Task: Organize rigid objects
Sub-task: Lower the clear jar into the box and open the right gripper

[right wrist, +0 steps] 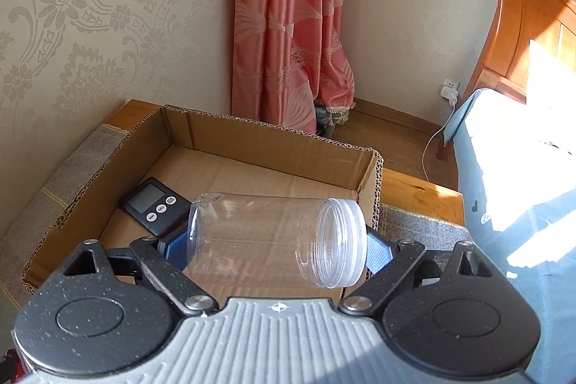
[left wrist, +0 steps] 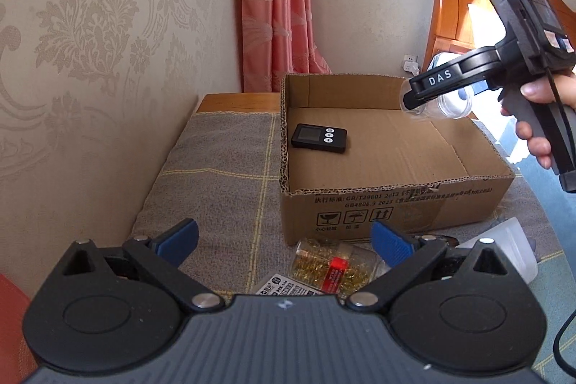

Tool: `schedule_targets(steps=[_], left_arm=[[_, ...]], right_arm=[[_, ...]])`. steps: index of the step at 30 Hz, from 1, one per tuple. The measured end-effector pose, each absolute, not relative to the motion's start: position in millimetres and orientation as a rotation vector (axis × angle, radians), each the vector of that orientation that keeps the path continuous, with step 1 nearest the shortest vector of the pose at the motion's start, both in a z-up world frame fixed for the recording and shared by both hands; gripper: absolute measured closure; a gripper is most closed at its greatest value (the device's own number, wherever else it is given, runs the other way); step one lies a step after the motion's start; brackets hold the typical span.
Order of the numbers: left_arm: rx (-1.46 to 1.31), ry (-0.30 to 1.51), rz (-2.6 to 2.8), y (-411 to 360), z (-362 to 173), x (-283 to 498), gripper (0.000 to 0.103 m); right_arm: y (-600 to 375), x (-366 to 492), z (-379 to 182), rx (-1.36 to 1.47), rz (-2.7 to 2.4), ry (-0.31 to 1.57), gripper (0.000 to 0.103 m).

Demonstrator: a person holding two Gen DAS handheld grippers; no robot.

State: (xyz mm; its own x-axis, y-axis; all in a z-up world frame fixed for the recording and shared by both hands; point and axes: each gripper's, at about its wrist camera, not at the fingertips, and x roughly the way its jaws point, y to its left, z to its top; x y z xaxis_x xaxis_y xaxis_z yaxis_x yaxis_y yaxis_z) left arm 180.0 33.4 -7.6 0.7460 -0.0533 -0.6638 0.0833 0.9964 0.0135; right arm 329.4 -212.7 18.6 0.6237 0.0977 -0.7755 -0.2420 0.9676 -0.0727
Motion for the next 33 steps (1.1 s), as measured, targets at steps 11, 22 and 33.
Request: schedule_targets(steps=[11,22,33], left_arm=[[0.01,0.721,-0.06,46,-8,173,0.001],[0.02,0.713,-0.062,49,-4,163,0.001],[0.035,0.742,-0.062,56,-16,150,0.001]], right_arm=[[-206,340,19,-0.168,0.167,0.853,0.0],[-212,296,36,-0.16,0.157,0.85,0.0],[-223,227,19,-0.217,0.107,0.885,0.0]])
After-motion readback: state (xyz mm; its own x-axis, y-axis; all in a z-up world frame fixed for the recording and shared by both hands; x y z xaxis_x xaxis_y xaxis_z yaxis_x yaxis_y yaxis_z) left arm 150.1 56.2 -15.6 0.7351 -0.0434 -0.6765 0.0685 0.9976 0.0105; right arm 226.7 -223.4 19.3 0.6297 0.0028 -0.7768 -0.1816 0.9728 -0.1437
